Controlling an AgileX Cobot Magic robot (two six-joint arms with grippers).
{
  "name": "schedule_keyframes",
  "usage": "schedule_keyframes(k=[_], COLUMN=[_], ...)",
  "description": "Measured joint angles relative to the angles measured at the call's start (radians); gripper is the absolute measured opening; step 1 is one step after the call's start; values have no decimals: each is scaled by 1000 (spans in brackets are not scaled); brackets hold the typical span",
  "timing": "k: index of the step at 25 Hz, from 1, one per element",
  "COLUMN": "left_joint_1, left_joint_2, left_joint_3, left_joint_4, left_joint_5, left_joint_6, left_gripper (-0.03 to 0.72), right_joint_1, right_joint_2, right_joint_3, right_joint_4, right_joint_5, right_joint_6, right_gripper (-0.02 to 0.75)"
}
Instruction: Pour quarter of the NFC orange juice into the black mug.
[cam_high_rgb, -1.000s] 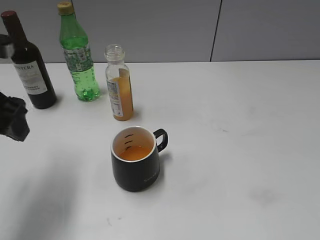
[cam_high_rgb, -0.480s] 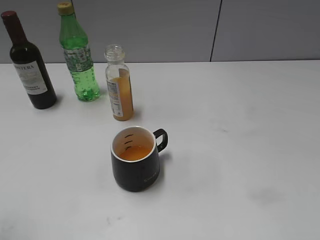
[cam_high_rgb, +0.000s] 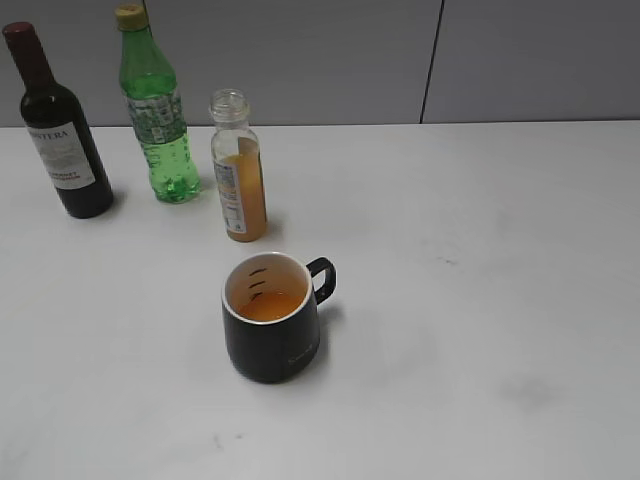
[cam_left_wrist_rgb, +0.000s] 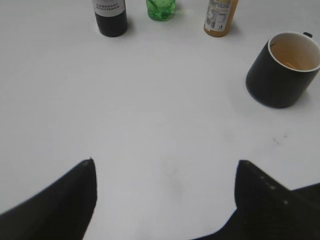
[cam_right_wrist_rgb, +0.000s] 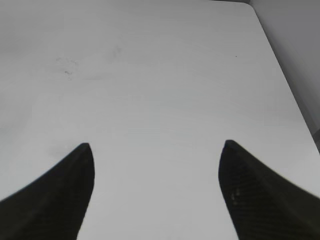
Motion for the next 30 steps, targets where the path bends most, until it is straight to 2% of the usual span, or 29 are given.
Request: schedule_keyframes(k=[7, 14, 17, 22, 26, 30], left_joint_1=[0, 0, 0, 3, 83, 187], left_joint_2=[-29, -26, -26, -27, -55, -102], left_joint_3=[75, 78, 78, 78, 78, 78], left_joint_4=[0, 13, 14, 14, 15, 15], left_joint_5=[-41, -61, -61, -61, -64, -64], left_joint_6=[27, 34, 36, 36, 36, 36], left_gripper=[666, 654, 610, 480, 403, 371], right_joint_1=[0, 0, 0, 0, 0, 0], right_joint_2=[0, 0, 0, 0, 0, 0], right_joint_3=[0, 0, 0, 0, 0, 0], right_joint_4=[0, 0, 0, 0, 0, 0], right_joint_5=[0, 0, 0, 0, 0, 0], right_joint_6=[0, 0, 0, 0, 0, 0], right_gripper=[588, 588, 588, 588, 588, 588])
